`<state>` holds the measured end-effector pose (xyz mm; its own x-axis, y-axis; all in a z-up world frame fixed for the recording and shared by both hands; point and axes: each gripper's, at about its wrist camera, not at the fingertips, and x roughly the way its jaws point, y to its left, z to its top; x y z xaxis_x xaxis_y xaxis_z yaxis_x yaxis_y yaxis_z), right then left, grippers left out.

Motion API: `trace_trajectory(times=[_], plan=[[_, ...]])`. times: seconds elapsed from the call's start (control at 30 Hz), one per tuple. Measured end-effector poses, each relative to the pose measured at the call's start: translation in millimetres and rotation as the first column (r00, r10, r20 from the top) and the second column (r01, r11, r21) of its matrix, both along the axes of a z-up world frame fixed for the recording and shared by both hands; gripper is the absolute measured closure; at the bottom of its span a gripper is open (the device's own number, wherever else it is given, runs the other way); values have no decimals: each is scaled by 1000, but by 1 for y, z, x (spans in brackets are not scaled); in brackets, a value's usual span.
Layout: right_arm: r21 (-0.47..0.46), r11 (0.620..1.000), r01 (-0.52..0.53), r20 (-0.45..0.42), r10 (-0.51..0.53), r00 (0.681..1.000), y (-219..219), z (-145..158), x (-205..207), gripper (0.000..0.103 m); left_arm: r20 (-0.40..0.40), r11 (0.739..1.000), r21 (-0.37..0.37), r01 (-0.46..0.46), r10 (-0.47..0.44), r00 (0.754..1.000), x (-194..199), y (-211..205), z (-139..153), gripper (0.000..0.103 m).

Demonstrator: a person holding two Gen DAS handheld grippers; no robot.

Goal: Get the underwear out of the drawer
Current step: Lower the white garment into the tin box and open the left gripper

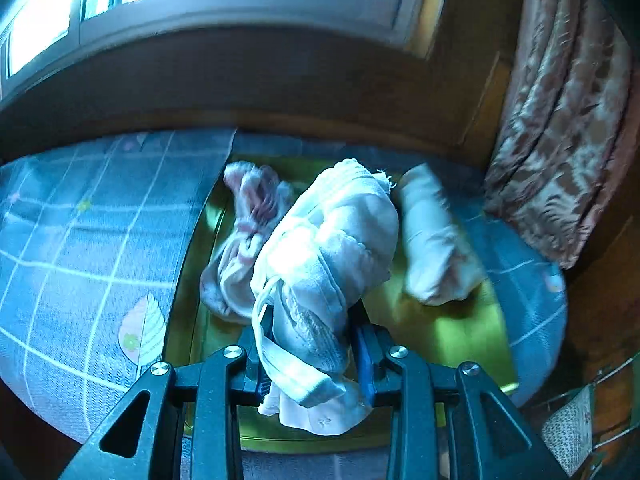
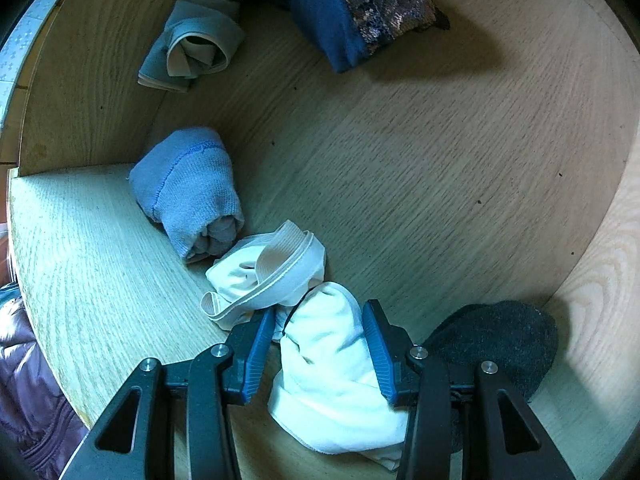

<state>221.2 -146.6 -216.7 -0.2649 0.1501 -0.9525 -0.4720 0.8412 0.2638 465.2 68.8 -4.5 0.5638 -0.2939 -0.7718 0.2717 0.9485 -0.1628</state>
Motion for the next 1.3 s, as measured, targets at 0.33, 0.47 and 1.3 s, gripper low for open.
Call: trace_trajectory(times=[0.33,0.47,1.3], plan=[[1,1000,-1,-1,1,1000,0,0,0,57,-29,998,57,-40,41,999,6,6,-44,66],[0,1000,-1,-1,1,1000,0,0,0,57,-5,995,99,-31,32,999,2,1,-45,63],[2,1000,-3,-5,3,1000,-1,-1,1,57,85,997,16,-71,69,994,-49,35,-12,53]])
